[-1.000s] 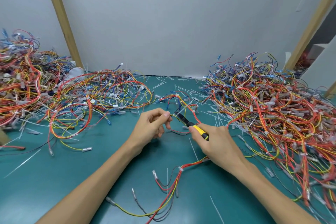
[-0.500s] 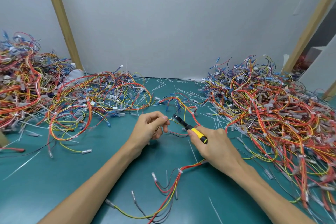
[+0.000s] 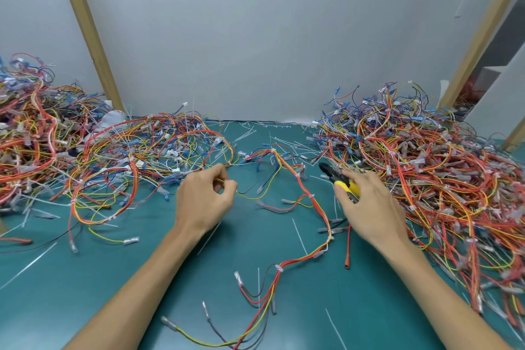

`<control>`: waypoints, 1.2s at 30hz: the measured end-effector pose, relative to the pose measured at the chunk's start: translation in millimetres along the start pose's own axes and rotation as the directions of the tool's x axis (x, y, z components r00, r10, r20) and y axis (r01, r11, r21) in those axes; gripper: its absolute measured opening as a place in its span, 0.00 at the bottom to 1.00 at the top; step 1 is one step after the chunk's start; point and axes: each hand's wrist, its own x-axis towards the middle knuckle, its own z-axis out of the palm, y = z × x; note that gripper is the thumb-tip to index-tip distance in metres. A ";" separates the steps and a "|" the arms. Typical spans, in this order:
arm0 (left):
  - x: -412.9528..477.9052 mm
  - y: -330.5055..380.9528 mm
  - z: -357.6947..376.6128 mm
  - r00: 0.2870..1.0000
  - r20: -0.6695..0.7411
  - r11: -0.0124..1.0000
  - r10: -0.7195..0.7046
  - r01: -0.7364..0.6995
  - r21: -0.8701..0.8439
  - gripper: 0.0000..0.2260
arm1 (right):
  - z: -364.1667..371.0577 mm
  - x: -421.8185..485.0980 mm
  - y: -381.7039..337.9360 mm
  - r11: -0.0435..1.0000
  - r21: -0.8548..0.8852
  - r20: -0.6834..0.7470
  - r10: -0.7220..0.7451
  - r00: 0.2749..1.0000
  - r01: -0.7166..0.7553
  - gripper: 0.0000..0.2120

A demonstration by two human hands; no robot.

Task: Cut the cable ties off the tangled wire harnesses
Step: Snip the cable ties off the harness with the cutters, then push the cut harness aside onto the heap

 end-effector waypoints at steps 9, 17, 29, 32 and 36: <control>-0.3 -0.3 -2.2 0.997 0.024 0.996 0.070 -0.068 -0.065 0.11 | 8.9 -2.2 2.4 0.964 -0.252 0.127 -0.048 0.991 0.079 0.26; -8.5 6.3 0.4 0.964 0.167 0.976 0.208 -0.195 -0.091 0.23 | 4.5 -2.5 -2.4 0.986 -0.068 -0.014 -0.153 0.988 0.151 0.15; -20.2 17.6 7.5 0.841 0.418 0.934 0.344 -0.353 -0.058 0.12 | -12.0 85.5 -70.8 0.975 0.168 0.248 -0.185 0.951 0.146 0.13; -23.2 18.7 9.6 0.829 0.443 0.933 0.341 -0.355 -0.055 0.13 | 1.8 103.1 -90.3 0.990 0.134 0.445 -0.097 0.890 0.041 0.22; -23.9 19.0 10.3 0.819 0.471 0.938 0.328 -0.341 -0.060 0.13 | 14.7 105.9 -103.2 0.998 0.014 0.643 -0.059 0.764 0.066 0.16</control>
